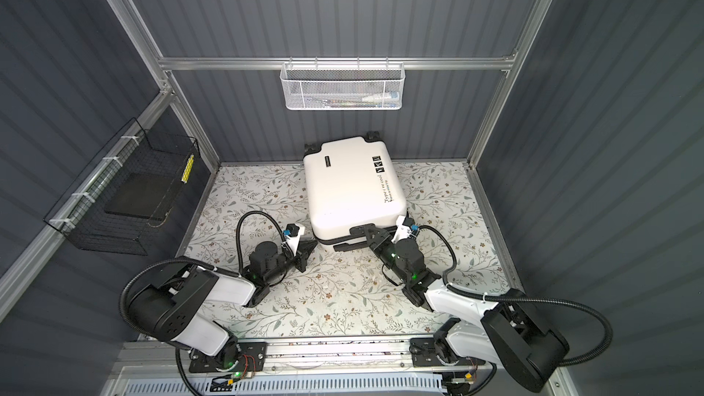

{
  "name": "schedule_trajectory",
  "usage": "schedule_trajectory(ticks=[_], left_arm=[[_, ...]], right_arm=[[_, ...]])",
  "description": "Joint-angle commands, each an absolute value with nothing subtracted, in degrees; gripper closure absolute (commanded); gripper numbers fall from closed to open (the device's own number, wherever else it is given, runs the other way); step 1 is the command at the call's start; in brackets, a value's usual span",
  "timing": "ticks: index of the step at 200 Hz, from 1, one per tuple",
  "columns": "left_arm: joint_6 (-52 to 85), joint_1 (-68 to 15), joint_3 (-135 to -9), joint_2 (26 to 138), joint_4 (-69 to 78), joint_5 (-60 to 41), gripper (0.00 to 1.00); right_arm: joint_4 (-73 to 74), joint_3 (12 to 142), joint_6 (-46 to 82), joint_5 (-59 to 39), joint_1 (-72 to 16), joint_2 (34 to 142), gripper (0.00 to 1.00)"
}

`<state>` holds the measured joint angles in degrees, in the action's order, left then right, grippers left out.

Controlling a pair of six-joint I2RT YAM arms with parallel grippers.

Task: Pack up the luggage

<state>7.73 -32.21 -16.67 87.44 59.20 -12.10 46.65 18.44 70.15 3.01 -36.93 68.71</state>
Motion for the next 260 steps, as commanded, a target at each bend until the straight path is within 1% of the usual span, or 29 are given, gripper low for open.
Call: schedule_trajectory(ticks=[1, 54, 64, 89, 129, 170, 199, 203, 216, 260], left_arm=[[4.29, -32.43, -18.05, 82.27, 52.28, -15.99, 1.0], [2.2, -32.67, -17.73, 75.78, 42.36, -18.45, 1.0], [2.03, -32.83, -17.93, 75.29, 41.8, -20.68, 1.0], [1.37, -34.15, -19.34, 74.54, 39.68, -22.51, 1.0], [0.04, -37.53, -21.63, 74.35, 37.34, -21.65, 1.0], [-1.04, -41.92, -24.49, 76.9, 36.92, -19.57, 1.0], [-1.45, -45.17, -27.04, 80.27, 38.3, -19.28, 1.0], [-1.56, -45.58, -27.5, 80.83, 38.38, -17.58, 1.0], [-1.67, -46.92, -28.69, 82.56, 39.29, -17.0, 1.0], [-1.75, -50.39, -33.0, 88.29, 41.75, -16.77, 1.0]], right_arm=[[55.54, 21.97, 67.05, 3.77, -37.14, 67.63, 0.98], [56.34, 22.24, 67.06, 3.71, -37.45, 68.56, 0.99], [56.34, 22.32, 67.05, 3.64, -37.51, 68.65, 0.99], [56.34, 22.54, 67.06, 3.68, -37.66, 68.82, 1.0], [56.43, 22.81, 67.05, 3.74, -37.83, 69.26, 1.0], [56.69, 22.98, 67.05, 3.73, -38.06, 69.7, 1.0], [56.78, 23.12, 67.02, 3.74, -38.14, 69.88, 1.0], [56.78, 23.12, 67.04, 3.72, -38.19, 69.87, 1.0], [56.86, 23.12, 67.03, 3.61, -38.24, 70.01, 1.0], [57.04, 23.12, 67.06, 3.51, -38.32, 70.37, 1.0]])
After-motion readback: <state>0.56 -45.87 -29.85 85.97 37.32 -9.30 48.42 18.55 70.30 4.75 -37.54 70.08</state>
